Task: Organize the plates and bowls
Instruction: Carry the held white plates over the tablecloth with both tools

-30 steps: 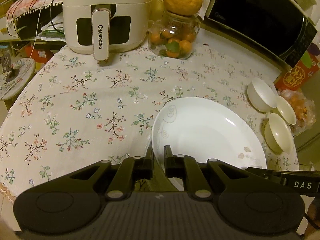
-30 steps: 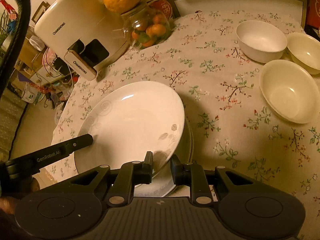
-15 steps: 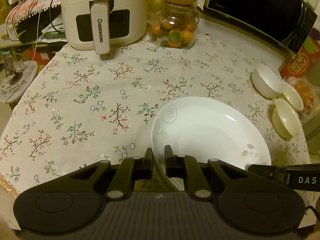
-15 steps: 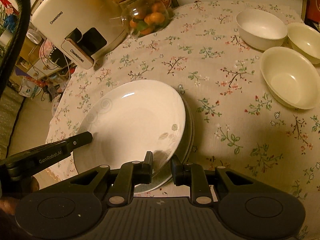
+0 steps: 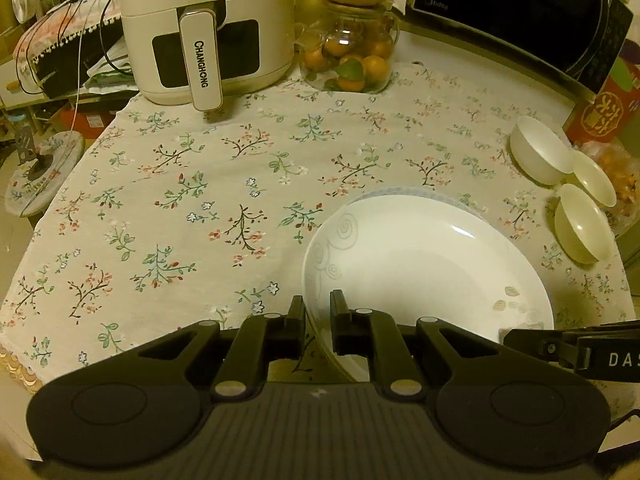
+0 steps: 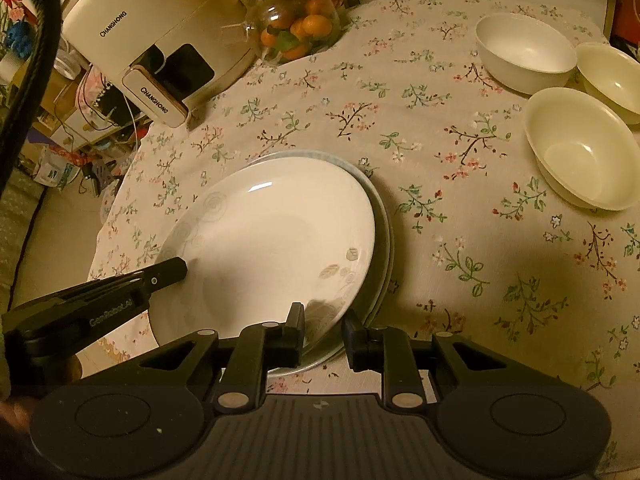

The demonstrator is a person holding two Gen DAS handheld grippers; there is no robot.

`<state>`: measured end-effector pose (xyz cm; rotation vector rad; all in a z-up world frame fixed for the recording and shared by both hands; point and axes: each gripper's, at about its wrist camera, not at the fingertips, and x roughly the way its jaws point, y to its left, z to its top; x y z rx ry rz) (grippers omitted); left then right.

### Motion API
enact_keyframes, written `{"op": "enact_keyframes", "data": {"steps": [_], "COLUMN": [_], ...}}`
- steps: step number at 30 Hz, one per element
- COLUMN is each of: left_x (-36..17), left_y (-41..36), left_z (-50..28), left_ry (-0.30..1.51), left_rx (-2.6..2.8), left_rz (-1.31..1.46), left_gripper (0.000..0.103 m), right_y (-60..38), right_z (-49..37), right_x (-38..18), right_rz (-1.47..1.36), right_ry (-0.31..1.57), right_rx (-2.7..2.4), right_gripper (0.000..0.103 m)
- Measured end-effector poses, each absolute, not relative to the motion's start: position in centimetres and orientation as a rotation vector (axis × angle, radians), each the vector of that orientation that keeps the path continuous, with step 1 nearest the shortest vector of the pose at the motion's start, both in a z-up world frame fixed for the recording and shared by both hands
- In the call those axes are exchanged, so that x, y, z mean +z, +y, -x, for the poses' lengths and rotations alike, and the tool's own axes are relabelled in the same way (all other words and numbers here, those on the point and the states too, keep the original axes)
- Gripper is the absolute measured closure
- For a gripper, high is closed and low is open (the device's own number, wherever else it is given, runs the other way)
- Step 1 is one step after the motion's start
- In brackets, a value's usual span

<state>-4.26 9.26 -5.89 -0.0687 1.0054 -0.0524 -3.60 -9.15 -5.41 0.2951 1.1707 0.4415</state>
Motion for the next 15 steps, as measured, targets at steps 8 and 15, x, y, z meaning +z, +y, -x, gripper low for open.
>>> {"op": "enact_keyframes", "data": {"steps": [8,15], "left_x": [-6.0,-6.2], "left_y": [8.5,7.9], "left_z": [4.5,4.4], "left_ry": [0.994,0.982], "left_rx": [-0.043,-0.038], "left_rz": [0.025,-0.024], "left_gripper": [0.092,0.091], "right_y": [-9.2,-8.8], "right_z": [3.6,3.4], "right_x": [-5.4,-5.3], "right_rz": [-0.302,-0.283], "right_ry": [1.181,1.175], "right_rx": [0.436,0.412], "right_gripper": [0.082,0.082]}}
